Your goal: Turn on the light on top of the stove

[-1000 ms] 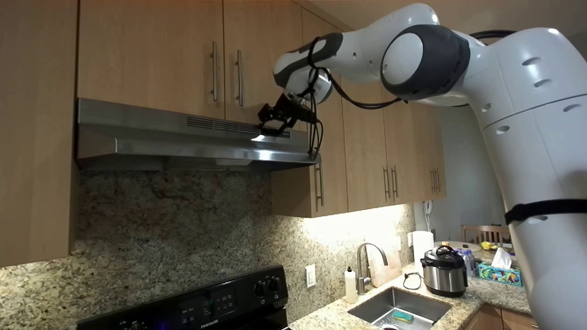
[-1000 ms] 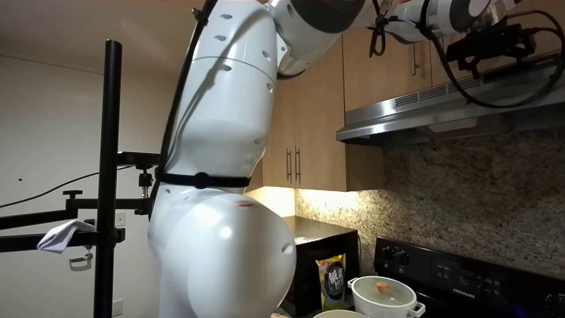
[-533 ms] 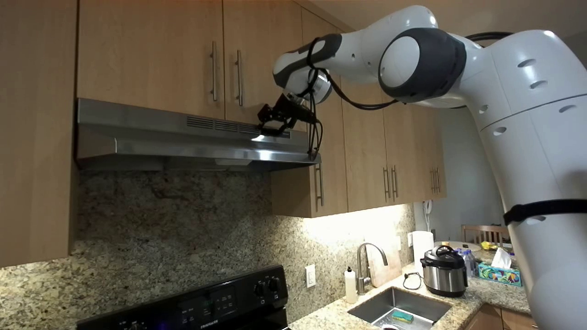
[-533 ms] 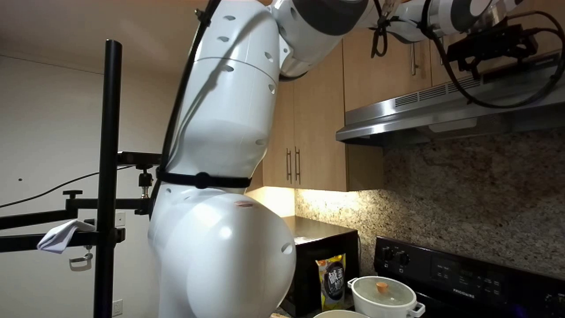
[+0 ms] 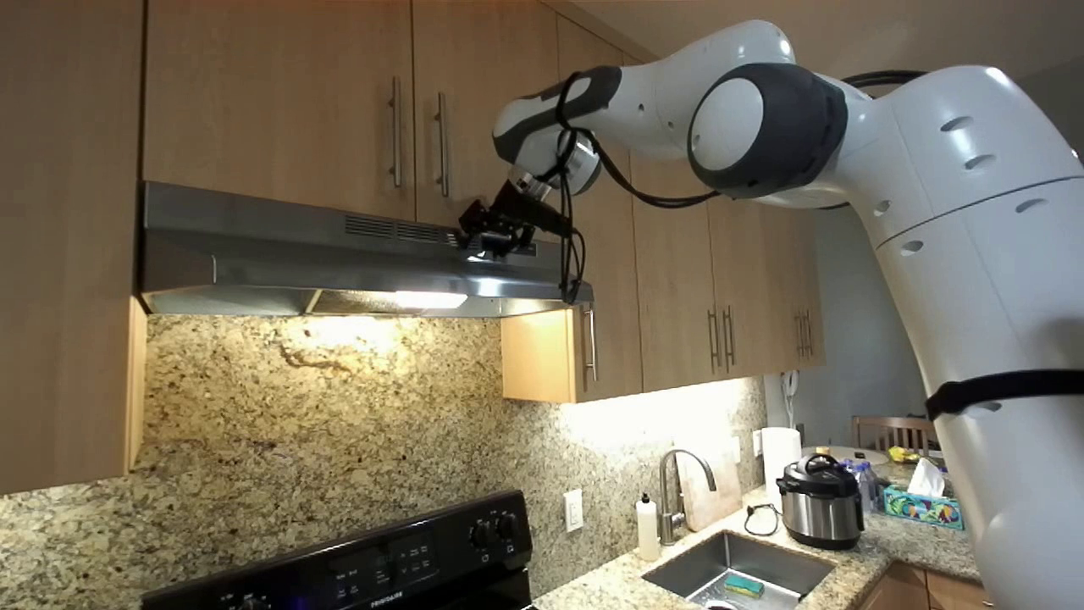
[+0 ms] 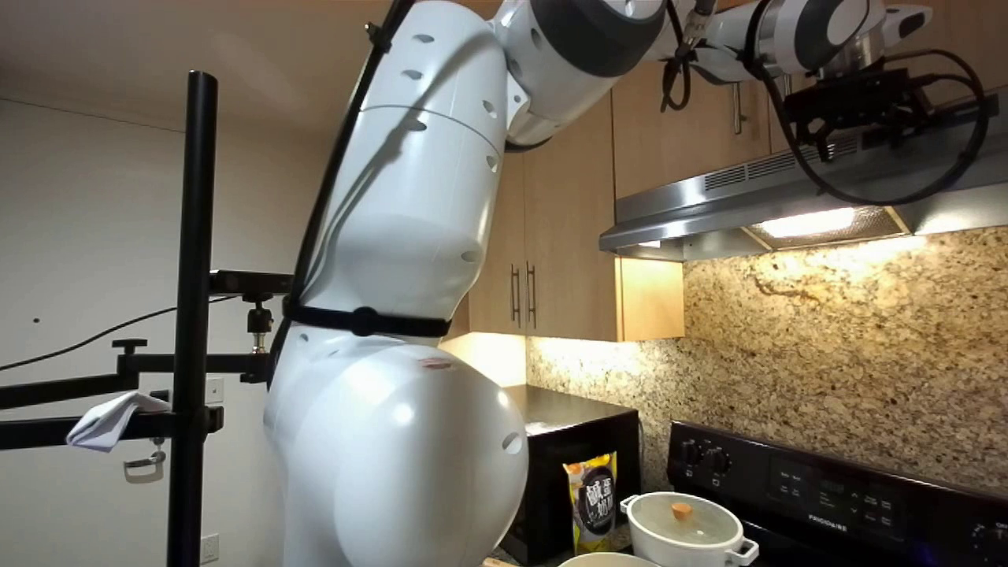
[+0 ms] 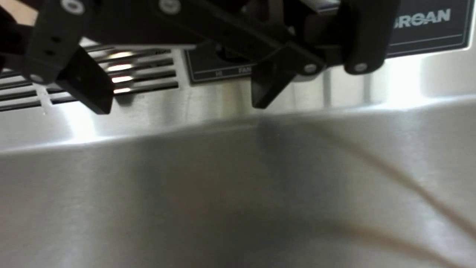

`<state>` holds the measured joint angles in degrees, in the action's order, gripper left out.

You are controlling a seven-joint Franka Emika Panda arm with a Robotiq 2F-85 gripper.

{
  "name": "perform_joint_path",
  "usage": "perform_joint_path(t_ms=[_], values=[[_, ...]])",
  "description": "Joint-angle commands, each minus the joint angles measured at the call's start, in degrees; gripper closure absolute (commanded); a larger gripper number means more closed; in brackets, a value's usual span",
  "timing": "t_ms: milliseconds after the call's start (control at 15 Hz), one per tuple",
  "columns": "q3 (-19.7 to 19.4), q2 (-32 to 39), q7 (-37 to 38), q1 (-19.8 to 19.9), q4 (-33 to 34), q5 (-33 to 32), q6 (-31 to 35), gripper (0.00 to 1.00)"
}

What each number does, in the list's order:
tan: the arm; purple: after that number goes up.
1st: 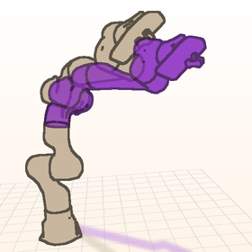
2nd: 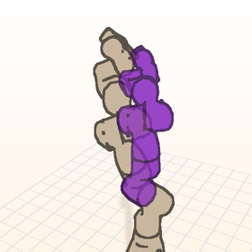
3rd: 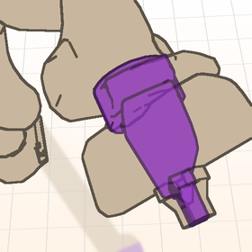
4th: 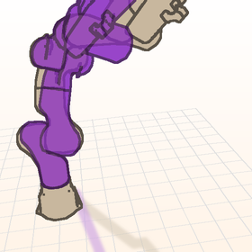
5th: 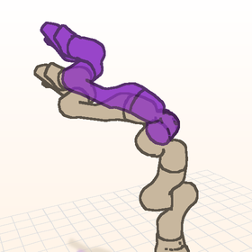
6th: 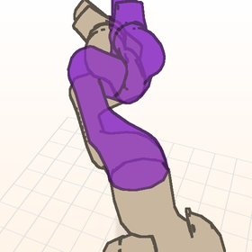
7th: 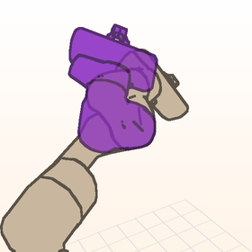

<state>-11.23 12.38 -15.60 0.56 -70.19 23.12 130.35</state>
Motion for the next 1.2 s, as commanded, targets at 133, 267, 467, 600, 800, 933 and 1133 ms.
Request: perform_joint_path(t_ms=[133, 267, 467, 600, 800, 933, 1133], values=[[0.18, 1.42, -1.51, 0.72, 2.39, 0.96, -1.62, 0.0], [-0.11, 0.34, -1.06, 0.44, 1.59, -0.15, -1.5, 0.0], [-0.53, -0.94, -0.27, 0.0, 0.58, -1.97, -1.44, 0.0], [-0.77, -1.48, 0.42, -0.25, 0.19, -3.19, -1.4, 0.0], [-0.83, -2.43, 0.64, -0.47, -0.75, -4.61, -0.72, 0.0], [-0.85, -3.34, 0.39, -0.62, -1.77, -5.78, 0.56, 0.0], [-0.99, -4.78, 0.5, -0.72, -3.04, -8.05, 0.46, 0.0]])
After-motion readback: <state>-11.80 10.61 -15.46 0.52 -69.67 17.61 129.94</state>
